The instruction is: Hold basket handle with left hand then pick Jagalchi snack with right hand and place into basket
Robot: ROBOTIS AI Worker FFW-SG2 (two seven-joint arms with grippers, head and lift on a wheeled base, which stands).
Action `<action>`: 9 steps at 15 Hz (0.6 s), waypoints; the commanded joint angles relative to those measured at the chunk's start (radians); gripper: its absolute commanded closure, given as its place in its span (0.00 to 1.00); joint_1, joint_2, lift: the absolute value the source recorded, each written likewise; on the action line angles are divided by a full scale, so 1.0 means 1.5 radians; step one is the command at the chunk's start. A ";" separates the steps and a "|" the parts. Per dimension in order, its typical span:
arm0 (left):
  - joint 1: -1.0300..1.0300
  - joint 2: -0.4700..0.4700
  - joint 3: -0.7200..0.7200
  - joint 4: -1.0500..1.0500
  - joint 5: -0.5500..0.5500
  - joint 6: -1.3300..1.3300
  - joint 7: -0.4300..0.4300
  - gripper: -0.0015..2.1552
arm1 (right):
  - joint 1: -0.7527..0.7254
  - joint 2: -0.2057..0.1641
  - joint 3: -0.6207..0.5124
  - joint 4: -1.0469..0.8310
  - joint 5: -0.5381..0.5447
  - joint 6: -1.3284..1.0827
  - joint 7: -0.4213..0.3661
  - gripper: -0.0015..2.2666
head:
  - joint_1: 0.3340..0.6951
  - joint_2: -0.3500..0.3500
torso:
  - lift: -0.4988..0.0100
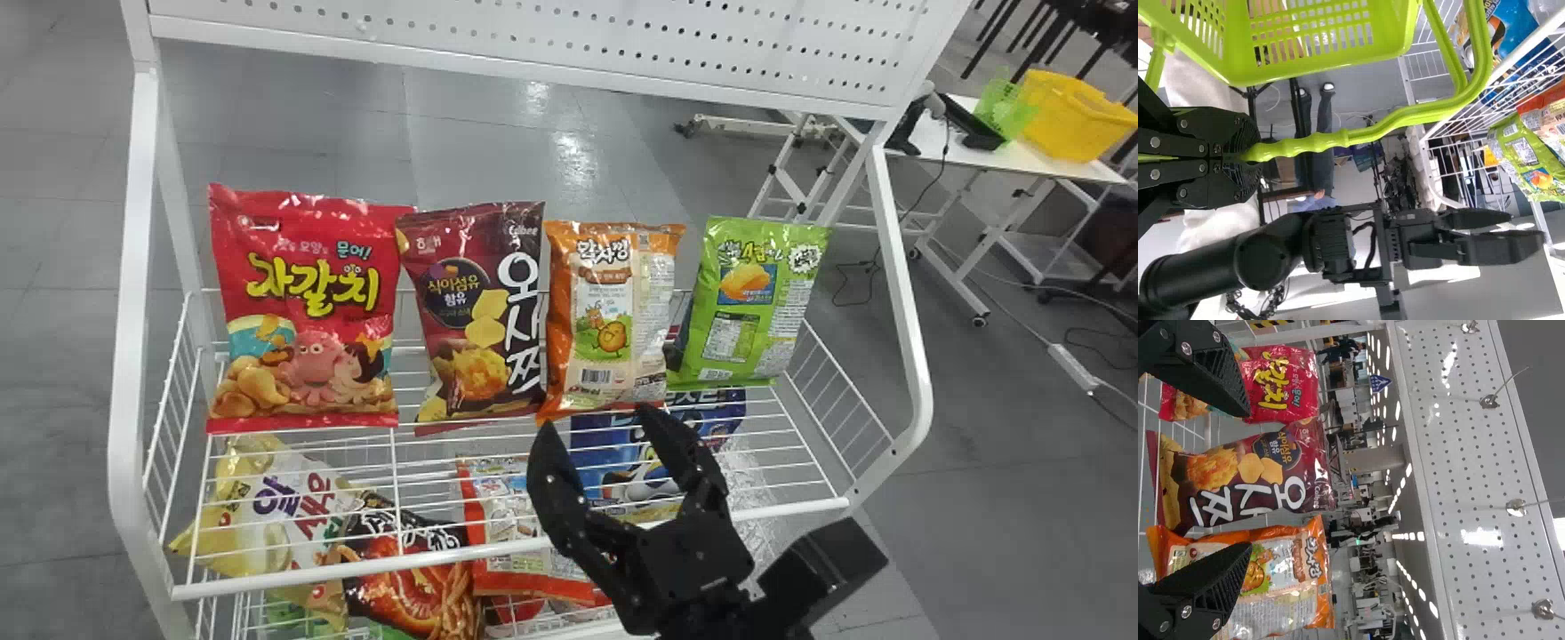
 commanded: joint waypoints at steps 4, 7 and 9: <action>-0.021 0.006 -0.016 0.004 -0.009 0.004 0.004 0.57 | -0.088 0.018 0.105 0.046 0.104 0.025 -0.059 0.05 | 1.00 0.03 | 0.96; -0.021 0.011 -0.015 0.006 -0.007 0.006 -0.003 0.57 | -0.151 0.044 0.162 0.100 0.148 0.068 -0.077 0.05 | 1.00 0.17 | 0.96; -0.020 0.012 -0.013 0.006 -0.006 0.006 -0.007 0.57 | -0.183 0.054 0.189 0.122 0.160 0.084 -0.093 0.05 | 1.00 0.25 | 0.96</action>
